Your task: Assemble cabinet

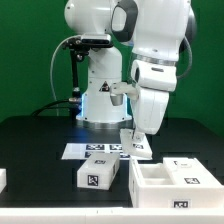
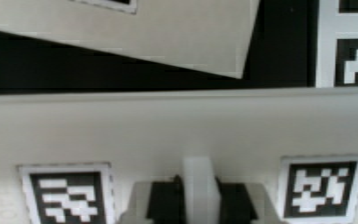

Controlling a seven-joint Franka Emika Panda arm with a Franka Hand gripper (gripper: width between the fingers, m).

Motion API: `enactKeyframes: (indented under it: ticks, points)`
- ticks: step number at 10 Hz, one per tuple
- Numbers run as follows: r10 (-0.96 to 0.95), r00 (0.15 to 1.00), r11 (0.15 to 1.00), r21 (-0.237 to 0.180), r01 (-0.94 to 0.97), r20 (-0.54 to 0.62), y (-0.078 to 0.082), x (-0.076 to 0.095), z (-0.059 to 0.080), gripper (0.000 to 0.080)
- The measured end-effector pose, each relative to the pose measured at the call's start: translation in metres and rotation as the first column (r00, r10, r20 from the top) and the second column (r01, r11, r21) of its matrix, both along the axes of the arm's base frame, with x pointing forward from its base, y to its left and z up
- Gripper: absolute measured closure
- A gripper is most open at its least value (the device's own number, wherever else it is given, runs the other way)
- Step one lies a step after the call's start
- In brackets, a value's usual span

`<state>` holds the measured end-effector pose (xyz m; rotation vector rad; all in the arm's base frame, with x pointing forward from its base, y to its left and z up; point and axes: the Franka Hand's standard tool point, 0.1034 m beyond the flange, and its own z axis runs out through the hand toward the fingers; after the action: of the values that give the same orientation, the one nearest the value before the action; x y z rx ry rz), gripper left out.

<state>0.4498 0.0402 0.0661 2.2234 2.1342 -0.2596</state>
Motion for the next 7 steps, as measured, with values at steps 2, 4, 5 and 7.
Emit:
enactKeyframes:
  ticks: [2, 4, 5, 7]
  points:
    - [0.006, 1.0, 0.997, 0.074, -0.007, 0.013, -0.014, 0.002, -0.001, 0.0735]
    - [-0.006, 1.0, 0.991, 0.131, 0.002, 0.03, -0.033, 0.006, -0.001, 0.0735]
    - [-0.012, 1.0, 0.99, 0.142, 0.008, 0.028, -0.041, 0.006, -0.001, 0.0735]
    - [-0.014, 0.999, 0.985, 0.174, 0.009, 0.029, -0.061, 0.005, -0.002, 0.0735]
